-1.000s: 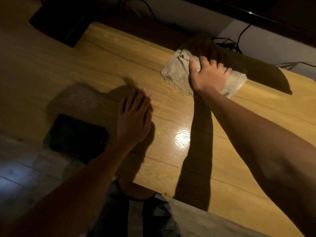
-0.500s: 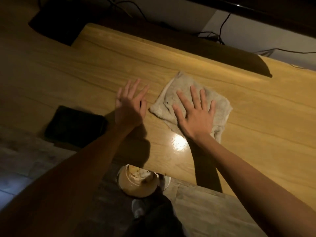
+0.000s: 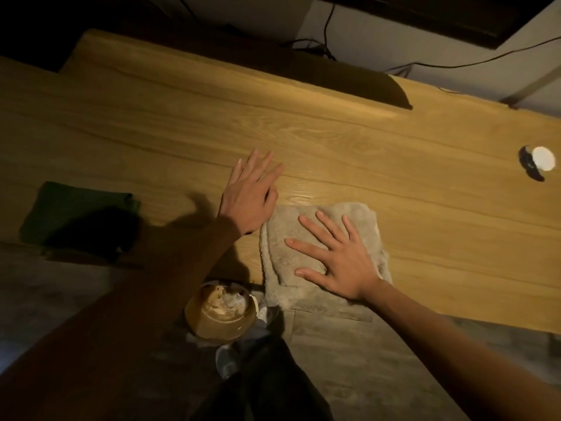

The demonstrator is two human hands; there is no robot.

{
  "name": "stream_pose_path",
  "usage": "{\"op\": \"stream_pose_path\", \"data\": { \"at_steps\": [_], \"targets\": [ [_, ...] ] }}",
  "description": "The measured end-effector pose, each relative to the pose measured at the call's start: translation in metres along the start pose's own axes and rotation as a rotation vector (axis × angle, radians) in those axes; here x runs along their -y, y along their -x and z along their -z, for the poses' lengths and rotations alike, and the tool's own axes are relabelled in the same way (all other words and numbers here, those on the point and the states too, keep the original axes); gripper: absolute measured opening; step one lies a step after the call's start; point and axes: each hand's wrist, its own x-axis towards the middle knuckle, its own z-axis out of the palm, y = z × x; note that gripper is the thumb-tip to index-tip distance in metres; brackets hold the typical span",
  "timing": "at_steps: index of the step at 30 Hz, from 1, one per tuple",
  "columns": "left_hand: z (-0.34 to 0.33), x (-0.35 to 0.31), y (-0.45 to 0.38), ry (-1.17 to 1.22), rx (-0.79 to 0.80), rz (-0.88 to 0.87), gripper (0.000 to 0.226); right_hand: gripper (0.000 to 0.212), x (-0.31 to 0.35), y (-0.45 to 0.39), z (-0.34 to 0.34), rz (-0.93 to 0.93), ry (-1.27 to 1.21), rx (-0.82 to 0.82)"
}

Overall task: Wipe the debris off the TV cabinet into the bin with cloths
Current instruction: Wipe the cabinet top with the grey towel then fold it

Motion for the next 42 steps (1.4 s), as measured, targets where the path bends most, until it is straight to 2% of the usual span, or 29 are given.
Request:
{"op": "stream_pose_path", "data": {
  "at_steps": [4, 8, 10, 15, 18, 21, 25, 29, 33, 37, 42],
  "targets": [
    [-0.006, -0.007, -0.005, 0.011, -0.004, 0.068, 0.058, 0.063, -0.036, -0.018, 0.004, 0.094, 0.018, 0.007],
    [-0.014, -0.009, -0.004, -0.049, -0.058, 0.058, 0.064, 0.063, -0.074, -0.051, 0.016, 0.086, 0.015, 0.031],
    [-0.015, -0.009, -0.006, -0.102, -0.087, 0.039, 0.068, 0.063, -0.098, -0.076, 0.026, 0.049, -0.002, 0.063],
    [-0.021, -0.012, -0.015, -0.239, -0.027, 0.02, 0.088, 0.064, -0.159, -0.144, 0.046, -0.041, -0.007, 0.084],
    [-0.023, -0.006, -0.016, -0.173, -0.097, -0.004, 0.086, 0.063, -0.186, -0.181, 0.057, -0.131, -0.036, 0.04],
    [-0.025, -0.008, -0.018, -0.15, -0.148, 0.044, 0.08, 0.067, -0.205, -0.215, 0.065, -0.288, -0.048, -0.003],
    [-0.02, -0.02, -0.021, -0.137, -0.185, 0.149, 0.074, 0.087, -0.209, -0.234, 0.07, -0.433, -0.071, -0.014],
    [-0.021, -0.032, -0.026, -0.135, -0.2, 0.254, 0.068, 0.094, -0.2, -0.236, 0.07, -0.574, -0.094, -0.074],
    [-0.027, -0.033, -0.027, -0.155, -0.24, 0.253, 0.06, 0.092, -0.187, -0.226, 0.064, -0.733, -0.01, -0.137],
    [-0.033, -0.028, -0.028, -0.11, -0.26, 0.236, 0.058, 0.069, -0.165, -0.19, 0.054, -0.691, -0.067, -0.153],
    [-0.033, -0.029, -0.029, -0.12, -0.212, 0.282, 0.061, 0.064, -0.126, -0.107, 0.045, -0.557, -0.127, -0.062]
  ]
}}
